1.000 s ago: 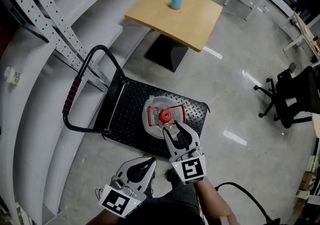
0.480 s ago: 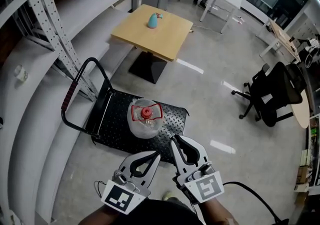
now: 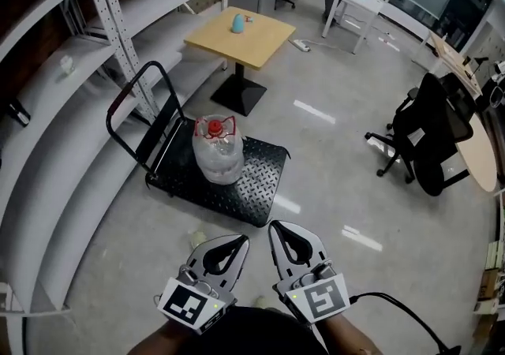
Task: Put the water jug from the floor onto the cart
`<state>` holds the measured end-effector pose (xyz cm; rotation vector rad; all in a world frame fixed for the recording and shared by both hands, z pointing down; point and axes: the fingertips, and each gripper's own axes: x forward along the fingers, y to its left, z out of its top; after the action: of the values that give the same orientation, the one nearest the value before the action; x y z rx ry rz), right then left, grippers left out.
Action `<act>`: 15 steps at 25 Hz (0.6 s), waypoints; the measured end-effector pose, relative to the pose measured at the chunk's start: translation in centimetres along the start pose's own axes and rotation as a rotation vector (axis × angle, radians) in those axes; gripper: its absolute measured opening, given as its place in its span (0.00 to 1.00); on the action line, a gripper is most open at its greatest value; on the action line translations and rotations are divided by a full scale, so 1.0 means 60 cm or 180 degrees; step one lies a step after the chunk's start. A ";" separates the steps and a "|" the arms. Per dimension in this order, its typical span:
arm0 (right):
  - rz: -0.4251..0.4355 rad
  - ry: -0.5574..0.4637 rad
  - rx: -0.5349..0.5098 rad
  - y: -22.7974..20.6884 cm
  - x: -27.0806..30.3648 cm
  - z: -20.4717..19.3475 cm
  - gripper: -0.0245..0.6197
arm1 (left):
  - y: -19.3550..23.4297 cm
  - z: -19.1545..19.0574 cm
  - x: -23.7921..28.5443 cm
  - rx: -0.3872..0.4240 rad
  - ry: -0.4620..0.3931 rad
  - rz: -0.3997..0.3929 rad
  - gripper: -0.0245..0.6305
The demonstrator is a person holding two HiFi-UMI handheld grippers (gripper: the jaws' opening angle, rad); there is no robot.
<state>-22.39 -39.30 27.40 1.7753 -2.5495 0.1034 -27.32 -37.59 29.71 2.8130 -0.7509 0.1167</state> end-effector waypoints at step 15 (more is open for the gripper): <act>0.0208 -0.0084 -0.0135 0.140 -0.252 0.047 0.05 | -0.234 0.018 -0.181 0.0151 -0.0016 0.0283 0.04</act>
<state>-24.98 -22.45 23.30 1.6908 -2.6079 0.0275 -29.70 -20.76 24.44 2.8257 -0.8858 0.1440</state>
